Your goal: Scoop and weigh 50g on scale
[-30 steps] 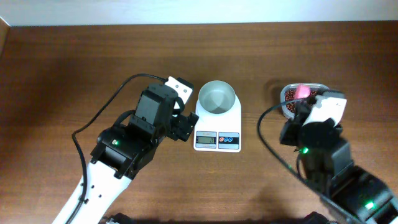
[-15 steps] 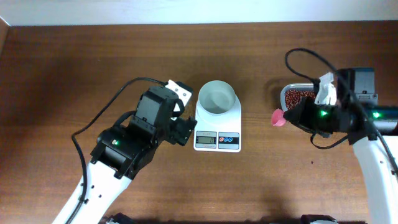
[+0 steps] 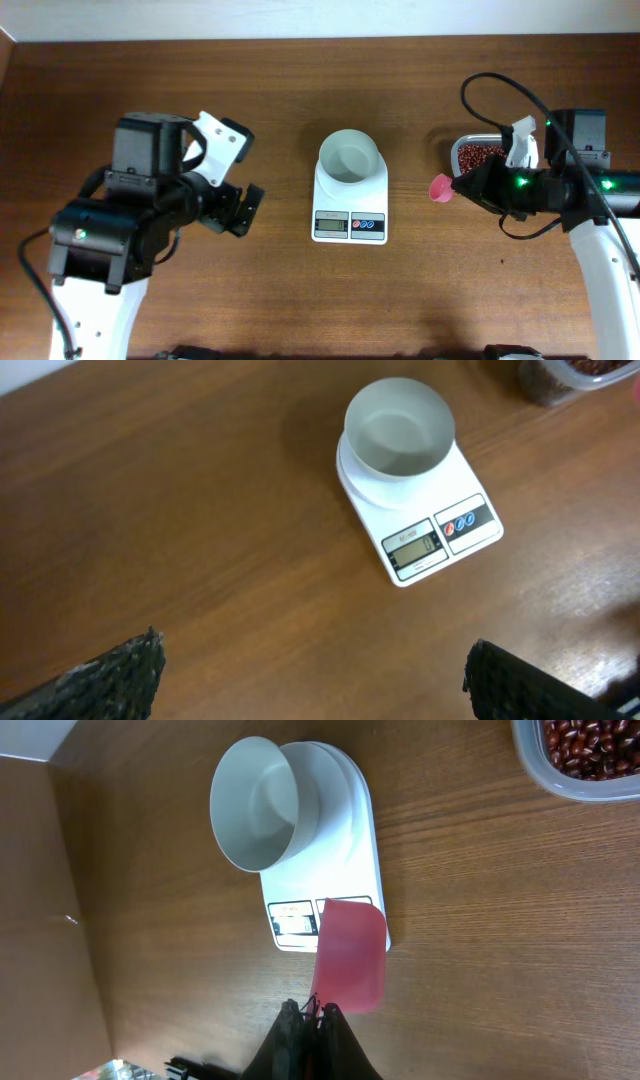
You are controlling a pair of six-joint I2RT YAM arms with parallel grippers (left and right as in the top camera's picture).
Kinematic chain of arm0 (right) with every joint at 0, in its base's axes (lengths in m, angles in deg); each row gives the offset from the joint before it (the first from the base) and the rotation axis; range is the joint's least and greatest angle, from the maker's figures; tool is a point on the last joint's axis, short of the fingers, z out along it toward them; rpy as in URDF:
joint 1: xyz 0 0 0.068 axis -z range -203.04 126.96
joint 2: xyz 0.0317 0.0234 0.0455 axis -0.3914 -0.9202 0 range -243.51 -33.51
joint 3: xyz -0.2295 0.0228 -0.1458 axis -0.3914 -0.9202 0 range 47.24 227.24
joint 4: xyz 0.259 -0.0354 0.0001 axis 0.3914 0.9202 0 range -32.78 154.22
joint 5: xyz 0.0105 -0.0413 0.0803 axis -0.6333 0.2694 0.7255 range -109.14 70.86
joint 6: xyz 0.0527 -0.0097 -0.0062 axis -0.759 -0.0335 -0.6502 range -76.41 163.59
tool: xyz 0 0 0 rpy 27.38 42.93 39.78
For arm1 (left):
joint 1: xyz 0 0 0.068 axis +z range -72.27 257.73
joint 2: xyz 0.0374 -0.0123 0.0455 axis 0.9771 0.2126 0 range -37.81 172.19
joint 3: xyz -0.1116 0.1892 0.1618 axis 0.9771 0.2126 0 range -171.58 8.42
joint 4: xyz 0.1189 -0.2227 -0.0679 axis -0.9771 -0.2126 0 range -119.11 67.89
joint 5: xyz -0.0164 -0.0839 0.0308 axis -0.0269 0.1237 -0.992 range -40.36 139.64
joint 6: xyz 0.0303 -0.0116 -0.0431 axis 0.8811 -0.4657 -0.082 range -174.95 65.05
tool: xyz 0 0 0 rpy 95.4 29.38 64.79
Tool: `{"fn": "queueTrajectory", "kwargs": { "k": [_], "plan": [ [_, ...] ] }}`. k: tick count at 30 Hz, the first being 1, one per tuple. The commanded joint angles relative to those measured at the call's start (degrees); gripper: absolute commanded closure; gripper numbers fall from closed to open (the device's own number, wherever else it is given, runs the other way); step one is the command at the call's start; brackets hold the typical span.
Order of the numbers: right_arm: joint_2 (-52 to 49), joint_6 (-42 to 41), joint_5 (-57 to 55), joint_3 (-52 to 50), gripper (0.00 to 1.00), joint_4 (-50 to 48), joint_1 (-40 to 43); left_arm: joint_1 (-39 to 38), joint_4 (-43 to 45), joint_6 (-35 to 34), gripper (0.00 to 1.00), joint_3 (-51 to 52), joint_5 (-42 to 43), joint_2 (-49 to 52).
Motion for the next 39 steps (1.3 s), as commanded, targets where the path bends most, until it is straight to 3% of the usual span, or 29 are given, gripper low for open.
{"fn": "queueTrajectory", "kwargs": {
  "k": [1,3,5,9,31,39],
  "plan": [
    [0.33,0.81,0.48,1.18,0.96,-0.09,0.37,1.53,-3.30,10.67,0.01,-0.87,11.23,0.37],
    [0.33,0.83,0.46,1.18,0.96,-0.17,0.37,1.53,-8.02,23.28,0.01,-0.87,17.97,1.16],
    [0.33,0.83,0.44,1.18,0.96,-0.17,0.37,1.55,-10.08,25.66,0.01,-0.87,17.51,2.12],
    [0.33,0.83,0.42,1.16,0.96,-0.17,0.37,1.55,-10.08,25.66,0.01,-0.87,12.46,2.56],
    [0.28,0.90,-5.44,1.14,0.96,-0.15,0.33,1.55,-9.44,25.66,0.01,-0.87,11.63,2.56],
    [0.28,16.11,-8.87,1.64,0.96,-4.02,0.33,1.55,-9.44,25.66,0.01,-0.87,11.61,2.56]
  ]
}}
